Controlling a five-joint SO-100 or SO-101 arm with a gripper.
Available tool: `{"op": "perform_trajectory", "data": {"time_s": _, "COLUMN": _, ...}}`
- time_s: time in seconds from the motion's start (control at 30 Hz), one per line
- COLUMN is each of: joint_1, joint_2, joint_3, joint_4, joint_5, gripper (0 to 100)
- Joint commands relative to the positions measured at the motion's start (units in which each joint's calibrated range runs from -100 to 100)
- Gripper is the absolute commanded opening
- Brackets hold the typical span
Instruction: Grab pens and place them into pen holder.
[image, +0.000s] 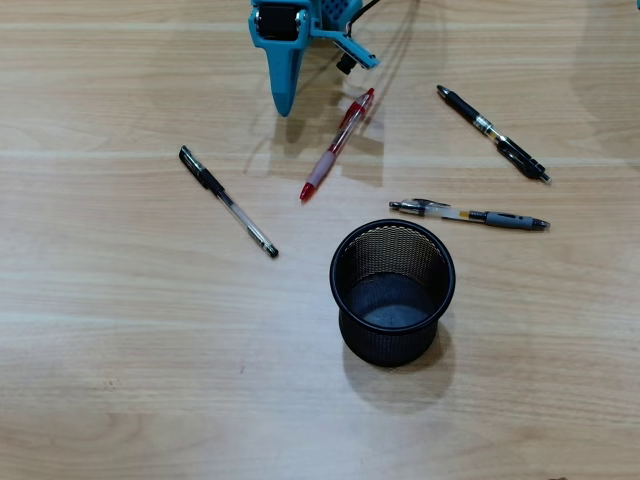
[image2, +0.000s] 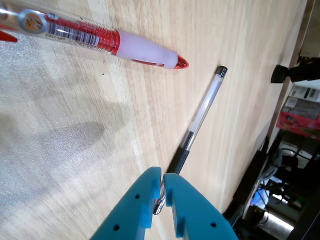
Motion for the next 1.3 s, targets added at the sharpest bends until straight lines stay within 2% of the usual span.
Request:
{"op": "perform_trajectory", "data": {"time_s": 0.0, "joint_1": 0.6, "joint_2": -0.8, "joint_3": 0.3, "joint_4": 0.1, "joint_5": -0.1, "gripper": 2}}
{"op": "perform_trajectory", "data": {"time_s": 0.37, "joint_1": -3.1, "joint_2": -0.8, "joint_3": 0.3, "joint_4": 0.1, "joint_5": 0.1, "gripper": 2}}
{"op": "perform_trajectory", "data": {"time_s": 1.27, "joint_1": -1.3, "joint_2": -0.8, "joint_3": 0.3, "joint_4": 0.1, "joint_5": -0.2, "gripper": 2}}
